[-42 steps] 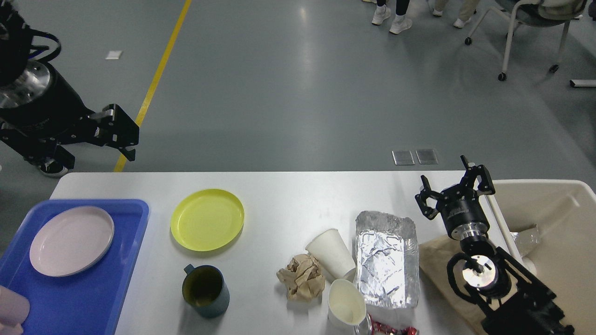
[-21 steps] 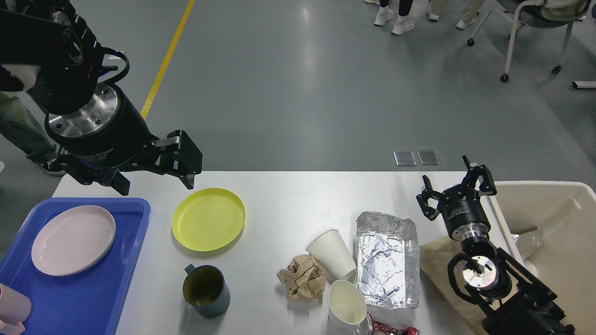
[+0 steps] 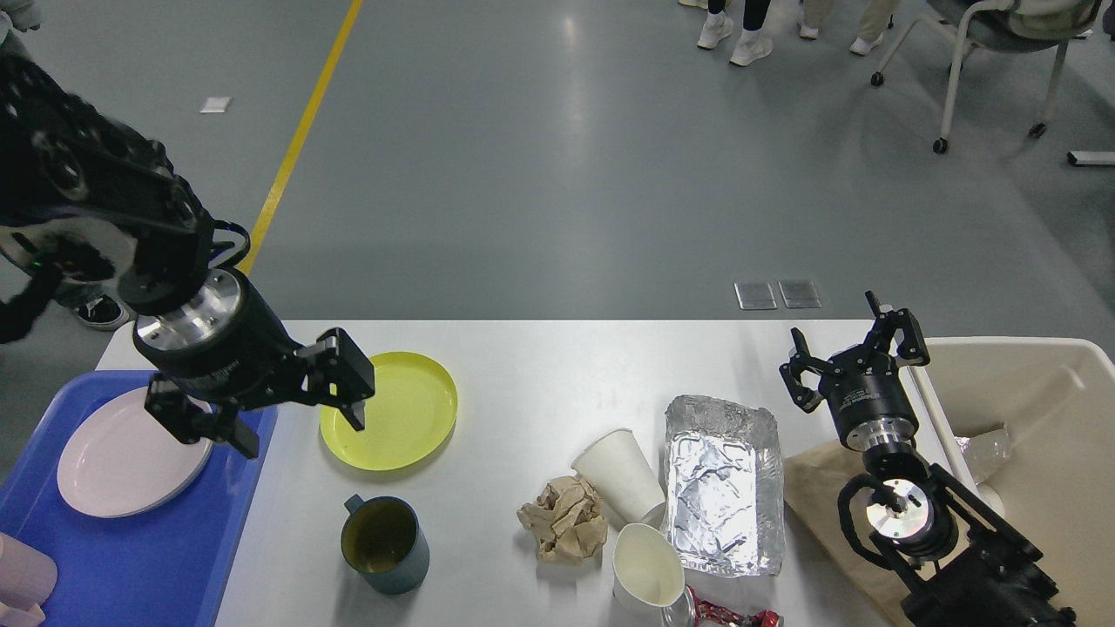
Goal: Tidy desktop
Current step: 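Lower the left gripper onto the dark teal mug and grasp it, then lift the teal mug and move it onto the blue tray, then release the teal mug and raise the left gripper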
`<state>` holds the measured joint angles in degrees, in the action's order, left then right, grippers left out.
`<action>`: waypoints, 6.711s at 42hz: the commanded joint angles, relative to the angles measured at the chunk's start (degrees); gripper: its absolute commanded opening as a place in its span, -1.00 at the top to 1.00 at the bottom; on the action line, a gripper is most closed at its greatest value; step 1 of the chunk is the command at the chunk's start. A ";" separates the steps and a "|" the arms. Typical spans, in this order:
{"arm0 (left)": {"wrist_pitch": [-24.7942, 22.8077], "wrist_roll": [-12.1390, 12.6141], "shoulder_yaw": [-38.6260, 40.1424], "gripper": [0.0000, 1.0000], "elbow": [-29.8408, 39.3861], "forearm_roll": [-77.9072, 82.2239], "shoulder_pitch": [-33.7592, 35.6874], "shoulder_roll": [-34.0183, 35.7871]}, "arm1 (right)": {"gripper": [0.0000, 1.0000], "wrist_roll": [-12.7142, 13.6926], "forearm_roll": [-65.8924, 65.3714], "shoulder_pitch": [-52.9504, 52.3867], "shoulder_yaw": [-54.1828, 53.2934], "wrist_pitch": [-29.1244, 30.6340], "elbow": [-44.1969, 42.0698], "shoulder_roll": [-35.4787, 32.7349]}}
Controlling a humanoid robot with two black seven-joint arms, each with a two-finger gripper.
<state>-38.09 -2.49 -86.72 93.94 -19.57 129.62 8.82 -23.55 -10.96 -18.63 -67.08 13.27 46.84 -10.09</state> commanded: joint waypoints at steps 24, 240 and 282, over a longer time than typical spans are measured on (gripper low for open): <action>21.47 0.38 7.00 -0.84 -9.57 -0.03 -31.09 -4.87 | -1.00 0.00 0.06 0.00 0.02 0.00 0.00 0.07; 4.60 -1.47 25.20 -0.07 -40.94 36.88 -58.51 38.73 | -1.00 0.00 -0.02 0.00 0.02 0.00 0.00 0.07; -7.62 -0.85 12.29 -0.91 -35.94 36.00 -39.11 39.17 | -1.00 0.00 0.06 0.00 0.02 0.00 0.00 0.07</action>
<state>-44.10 -3.24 -68.04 54.55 17.05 81.93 48.48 -23.56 -10.97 -18.63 -67.09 13.27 46.84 -10.03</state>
